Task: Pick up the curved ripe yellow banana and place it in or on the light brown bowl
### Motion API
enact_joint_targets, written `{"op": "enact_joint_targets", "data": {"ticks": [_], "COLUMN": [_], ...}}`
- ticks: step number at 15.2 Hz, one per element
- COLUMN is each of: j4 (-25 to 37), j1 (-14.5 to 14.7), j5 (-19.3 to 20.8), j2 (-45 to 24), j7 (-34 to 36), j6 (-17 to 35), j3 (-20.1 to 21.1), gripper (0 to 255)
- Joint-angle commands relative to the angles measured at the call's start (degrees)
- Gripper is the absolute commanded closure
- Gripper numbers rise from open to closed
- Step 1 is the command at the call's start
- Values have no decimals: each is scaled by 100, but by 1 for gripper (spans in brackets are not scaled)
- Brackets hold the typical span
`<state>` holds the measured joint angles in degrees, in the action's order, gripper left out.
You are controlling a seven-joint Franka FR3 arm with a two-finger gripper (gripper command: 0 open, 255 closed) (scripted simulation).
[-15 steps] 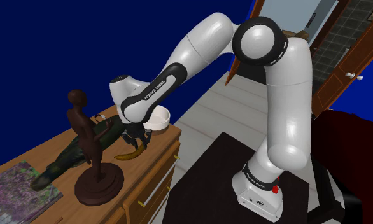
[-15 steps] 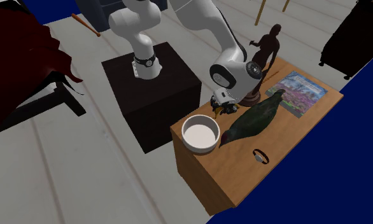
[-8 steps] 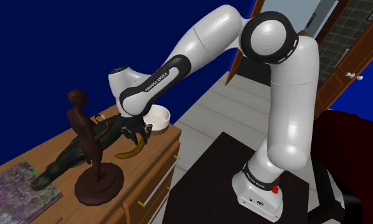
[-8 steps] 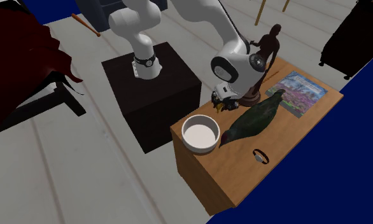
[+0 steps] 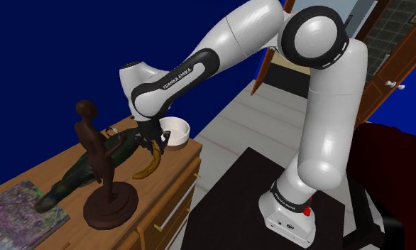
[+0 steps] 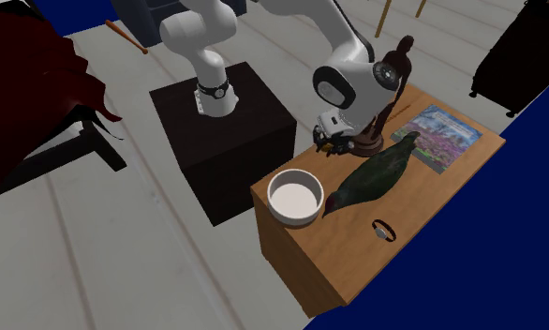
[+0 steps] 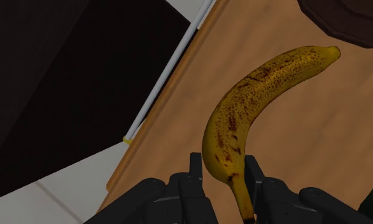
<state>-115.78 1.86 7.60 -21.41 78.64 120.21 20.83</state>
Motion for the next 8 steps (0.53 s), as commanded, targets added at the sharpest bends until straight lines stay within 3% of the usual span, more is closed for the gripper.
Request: {"op": "enact_joint_targets", "data": {"ticks": [1,8], "j4": [13,138], "j1": [-11,-59], "j5": [-45,-194], "j2": [102,446], "j7": [-19,-112], "j6": [-109,-555], "j3": [23,85], "gripper": [255,255]}}
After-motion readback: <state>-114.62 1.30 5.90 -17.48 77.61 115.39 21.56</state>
